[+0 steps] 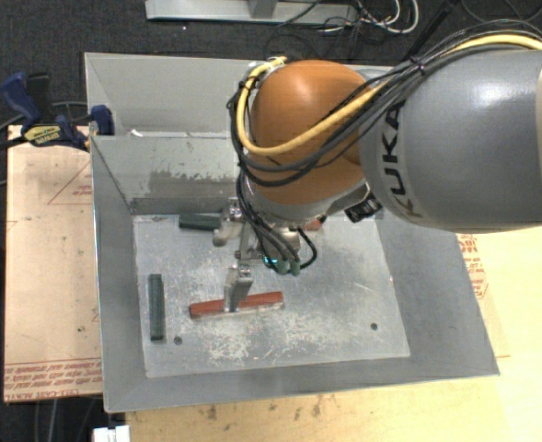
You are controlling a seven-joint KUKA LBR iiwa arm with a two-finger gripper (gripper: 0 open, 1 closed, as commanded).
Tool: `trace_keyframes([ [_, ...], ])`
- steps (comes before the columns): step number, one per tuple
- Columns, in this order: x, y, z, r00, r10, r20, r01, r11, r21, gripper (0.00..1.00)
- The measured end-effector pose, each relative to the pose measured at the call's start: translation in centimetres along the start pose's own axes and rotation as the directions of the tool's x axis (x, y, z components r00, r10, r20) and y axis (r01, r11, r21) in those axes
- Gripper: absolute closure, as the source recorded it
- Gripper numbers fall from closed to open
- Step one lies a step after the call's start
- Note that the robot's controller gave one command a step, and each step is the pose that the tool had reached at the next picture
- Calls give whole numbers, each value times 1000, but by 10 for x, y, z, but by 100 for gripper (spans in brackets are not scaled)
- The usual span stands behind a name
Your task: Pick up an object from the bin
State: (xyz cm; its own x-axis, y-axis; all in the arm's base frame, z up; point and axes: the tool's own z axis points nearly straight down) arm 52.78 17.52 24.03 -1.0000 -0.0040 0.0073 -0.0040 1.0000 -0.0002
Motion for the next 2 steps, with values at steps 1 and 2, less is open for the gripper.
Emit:
trace_keyframes([
  [1, -2, -1, -4, 1000, 3, 8, -3, 1000, -1, 0],
  [2, -2, -21, 43, 1000, -26, 15, 26, 1000, -3, 0],
])
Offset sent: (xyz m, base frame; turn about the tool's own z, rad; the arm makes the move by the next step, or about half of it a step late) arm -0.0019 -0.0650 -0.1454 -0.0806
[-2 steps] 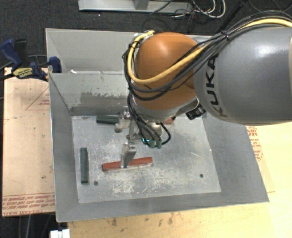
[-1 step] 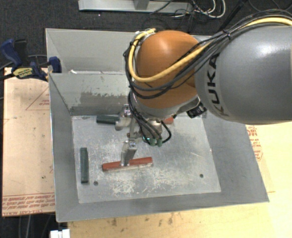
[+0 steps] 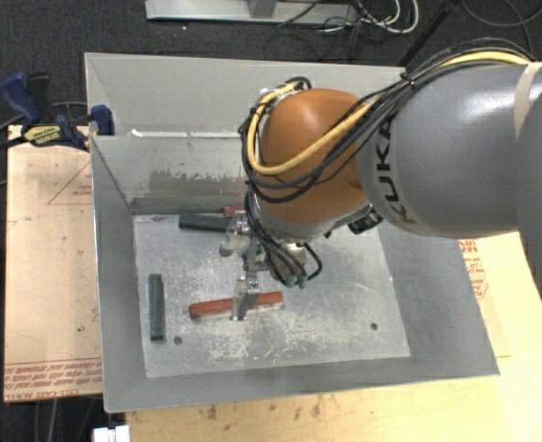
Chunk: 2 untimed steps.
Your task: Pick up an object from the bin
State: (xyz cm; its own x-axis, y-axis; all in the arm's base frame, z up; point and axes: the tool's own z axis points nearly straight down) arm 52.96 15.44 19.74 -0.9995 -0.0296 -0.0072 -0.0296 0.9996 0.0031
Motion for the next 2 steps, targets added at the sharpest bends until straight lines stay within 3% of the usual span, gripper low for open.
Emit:
trace_keyframes([
  [1, 10, 1, 26, 983, -181, -11, 181, 984, 2, 0],
  [2, 7, 2, 31, 957, -291, -3, 291, 957, -1, 0],
])
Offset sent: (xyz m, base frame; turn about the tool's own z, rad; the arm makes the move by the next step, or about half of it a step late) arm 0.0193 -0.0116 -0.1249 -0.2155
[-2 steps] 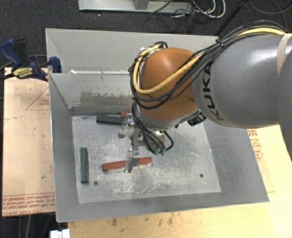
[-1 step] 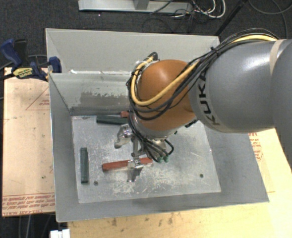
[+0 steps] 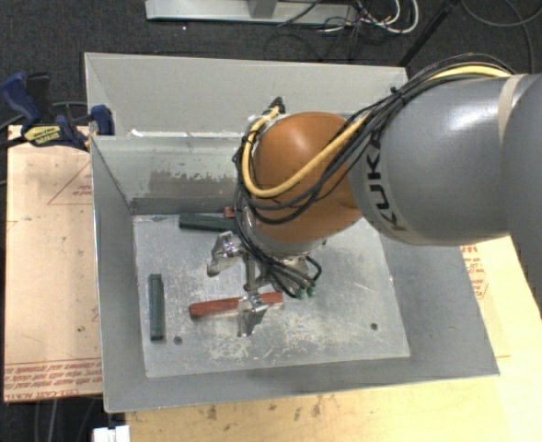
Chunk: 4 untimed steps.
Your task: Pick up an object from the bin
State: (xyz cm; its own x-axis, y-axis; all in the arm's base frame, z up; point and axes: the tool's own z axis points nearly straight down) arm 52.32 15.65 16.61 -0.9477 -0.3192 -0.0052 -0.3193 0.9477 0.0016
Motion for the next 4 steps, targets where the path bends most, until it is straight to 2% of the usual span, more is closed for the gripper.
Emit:
trace_keyframes([
  [1, 1, 0, 35, 998, -60, -9, 60, 998, 0, 0],
  [2, 1, 1, 34, 998, -56, -8, 56, 998, -1, 0],
  [3, 11, 7, 56, 990, -138, -8, 138, 990, 0, 0],
  [4, -41, -62, 86, 923, -385, 7, 385, 923, 3, 100],
])
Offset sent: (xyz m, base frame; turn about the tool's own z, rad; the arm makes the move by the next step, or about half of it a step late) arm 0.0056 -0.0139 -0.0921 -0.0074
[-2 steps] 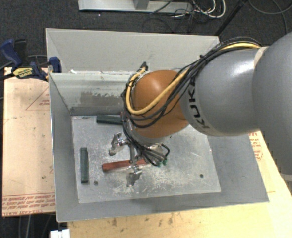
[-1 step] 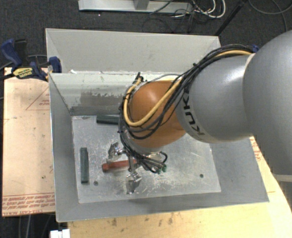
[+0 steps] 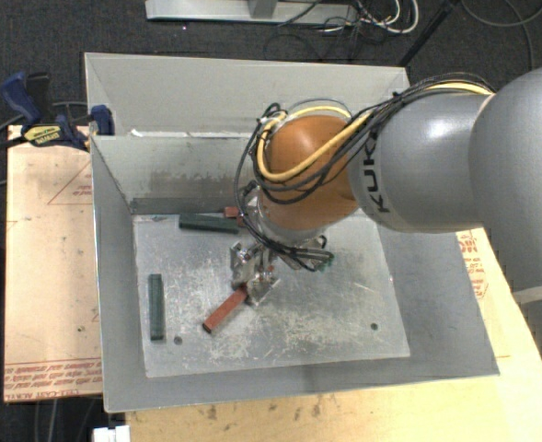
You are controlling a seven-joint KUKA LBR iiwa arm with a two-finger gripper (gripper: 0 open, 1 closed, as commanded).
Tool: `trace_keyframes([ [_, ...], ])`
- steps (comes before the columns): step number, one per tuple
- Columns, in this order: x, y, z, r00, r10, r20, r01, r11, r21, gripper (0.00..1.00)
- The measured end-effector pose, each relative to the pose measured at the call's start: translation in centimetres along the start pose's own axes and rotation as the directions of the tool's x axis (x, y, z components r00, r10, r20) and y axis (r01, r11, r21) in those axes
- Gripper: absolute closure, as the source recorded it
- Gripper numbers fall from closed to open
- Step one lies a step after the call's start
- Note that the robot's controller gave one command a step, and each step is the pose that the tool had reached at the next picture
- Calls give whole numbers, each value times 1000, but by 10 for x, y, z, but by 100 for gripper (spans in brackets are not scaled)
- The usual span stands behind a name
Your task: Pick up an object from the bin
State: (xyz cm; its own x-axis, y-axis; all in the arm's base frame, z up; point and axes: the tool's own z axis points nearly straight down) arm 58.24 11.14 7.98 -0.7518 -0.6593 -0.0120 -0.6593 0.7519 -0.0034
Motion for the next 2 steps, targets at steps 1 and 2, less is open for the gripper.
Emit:
trace_keyframes([
  [1, 0, 0, 0, 1000, 0, 0, 0, 1000, 0, 100],
  [2, -13, -10, -145, 1000, 0, -6, 0, 1000, -2, 100],
])
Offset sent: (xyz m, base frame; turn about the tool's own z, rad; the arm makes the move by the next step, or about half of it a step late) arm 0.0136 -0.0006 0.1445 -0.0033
